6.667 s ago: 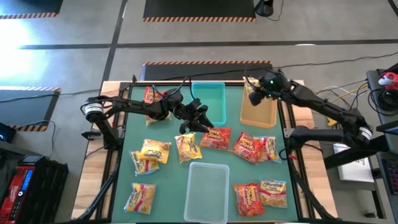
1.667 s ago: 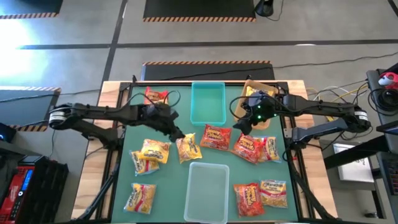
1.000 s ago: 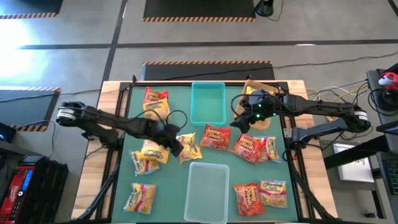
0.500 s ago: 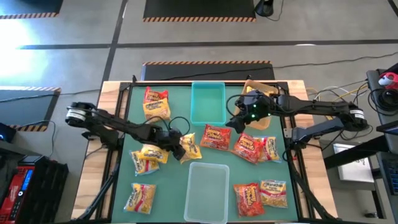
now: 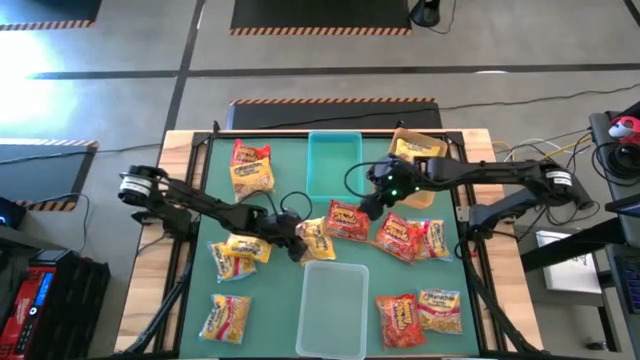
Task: Sort Maruchan noodles
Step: Put the yellow noodle pack into the orange bin
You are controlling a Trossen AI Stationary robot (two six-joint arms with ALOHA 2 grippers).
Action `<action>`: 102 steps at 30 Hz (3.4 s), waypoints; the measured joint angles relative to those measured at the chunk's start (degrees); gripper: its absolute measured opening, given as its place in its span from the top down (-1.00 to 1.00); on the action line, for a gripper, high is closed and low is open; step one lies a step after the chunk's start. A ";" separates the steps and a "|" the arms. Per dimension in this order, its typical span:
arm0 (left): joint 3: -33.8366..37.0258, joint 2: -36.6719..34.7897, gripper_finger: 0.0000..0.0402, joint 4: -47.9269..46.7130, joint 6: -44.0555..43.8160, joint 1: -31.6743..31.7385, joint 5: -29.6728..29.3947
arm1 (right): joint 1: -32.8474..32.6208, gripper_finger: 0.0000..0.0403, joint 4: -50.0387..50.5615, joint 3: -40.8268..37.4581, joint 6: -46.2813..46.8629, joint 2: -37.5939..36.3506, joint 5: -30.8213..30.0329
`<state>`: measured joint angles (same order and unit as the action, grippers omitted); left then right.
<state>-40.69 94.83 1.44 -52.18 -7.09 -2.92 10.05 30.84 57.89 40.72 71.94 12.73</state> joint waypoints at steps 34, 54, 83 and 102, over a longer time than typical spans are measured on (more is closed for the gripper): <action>0.28 2.75 0.16 5.90 -4.89 0.07 -9.29 | -8.38 -0.17 -24.85 -0.07 7.93 19.92 -0.90; 0.26 7.32 0.16 15.43 -8.36 0.10 -10.64 | -8.42 -0.13 -29.83 -0.07 9.24 25.27 -3.15; 0.38 -9.15 0.16 2.07 -6.87 -1.44 -7.78 | -8.27 0.87 -29.13 -0.07 5.96 21.59 -0.68; 0.68 -11.98 0.16 -3.40 -1.90 -2.31 -10.08 | -7.91 0.91 -28.88 -0.02 4.47 21.88 2.70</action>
<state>-40.01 82.84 -1.96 -54.08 -9.40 -12.99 2.14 1.96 57.87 45.19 93.82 15.43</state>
